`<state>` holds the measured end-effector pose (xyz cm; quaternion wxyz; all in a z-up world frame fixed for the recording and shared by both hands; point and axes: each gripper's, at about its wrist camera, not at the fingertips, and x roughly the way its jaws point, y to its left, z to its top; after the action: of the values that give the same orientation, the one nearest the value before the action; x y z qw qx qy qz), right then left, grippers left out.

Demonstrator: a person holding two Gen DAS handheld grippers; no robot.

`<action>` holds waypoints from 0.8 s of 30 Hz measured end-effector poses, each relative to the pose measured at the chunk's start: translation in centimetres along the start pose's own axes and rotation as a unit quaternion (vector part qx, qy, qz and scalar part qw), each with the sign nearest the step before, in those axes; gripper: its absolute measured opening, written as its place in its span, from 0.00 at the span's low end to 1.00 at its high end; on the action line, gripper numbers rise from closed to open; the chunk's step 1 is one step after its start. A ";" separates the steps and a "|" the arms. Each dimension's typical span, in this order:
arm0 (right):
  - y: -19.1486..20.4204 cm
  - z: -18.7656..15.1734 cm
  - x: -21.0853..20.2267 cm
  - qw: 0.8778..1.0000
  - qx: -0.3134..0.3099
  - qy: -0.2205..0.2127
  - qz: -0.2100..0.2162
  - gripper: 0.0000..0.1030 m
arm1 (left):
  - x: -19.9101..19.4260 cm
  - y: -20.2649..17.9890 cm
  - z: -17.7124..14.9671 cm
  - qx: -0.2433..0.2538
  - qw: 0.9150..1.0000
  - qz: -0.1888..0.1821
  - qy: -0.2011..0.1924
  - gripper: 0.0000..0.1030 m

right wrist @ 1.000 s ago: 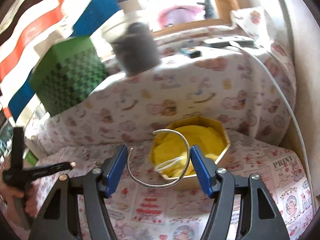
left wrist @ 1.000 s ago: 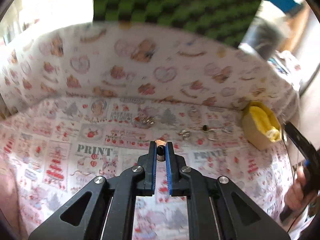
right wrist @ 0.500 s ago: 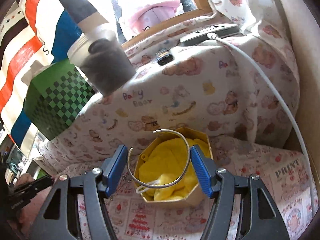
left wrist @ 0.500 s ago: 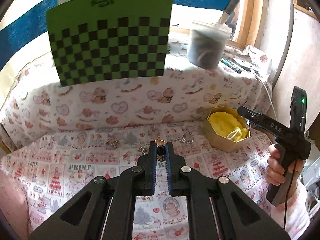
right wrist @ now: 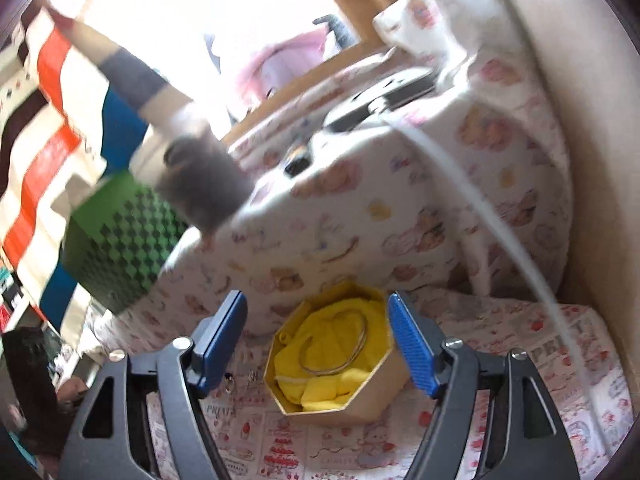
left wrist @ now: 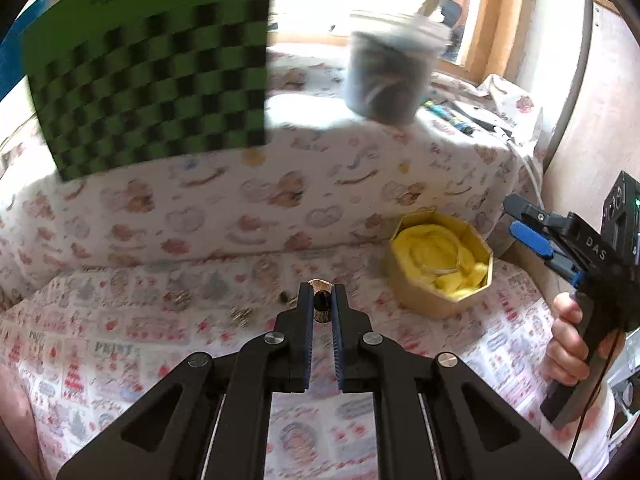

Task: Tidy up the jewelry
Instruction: 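Drop the earring into the gold box with the left tool while the right tool drops the bangle in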

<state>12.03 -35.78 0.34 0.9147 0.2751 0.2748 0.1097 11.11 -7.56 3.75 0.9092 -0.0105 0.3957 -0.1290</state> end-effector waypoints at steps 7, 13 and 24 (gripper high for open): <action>-2.9 0.2 0.0 0.997 0.065 0.013 0.046 0.71 | 4.5 -4.8 2.0 0.002 0.998 -0.069 0.005 0.07; -4.3 0.3 0.2 0.997 0.075 0.010 0.017 0.71 | 8.1 -7.4 2.8 0.000 0.996 -0.092 0.021 0.07; -2.8 0.2 0.0 0.998 0.060 0.005 0.023 0.72 | 6.6 -5.7 2.4 -0.007 0.997 -0.073 -0.006 0.27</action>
<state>12.31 -38.16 -1.09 0.8925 0.3355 0.2789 0.1148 15.85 -14.82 1.36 0.8998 -0.0467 0.3889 -0.1921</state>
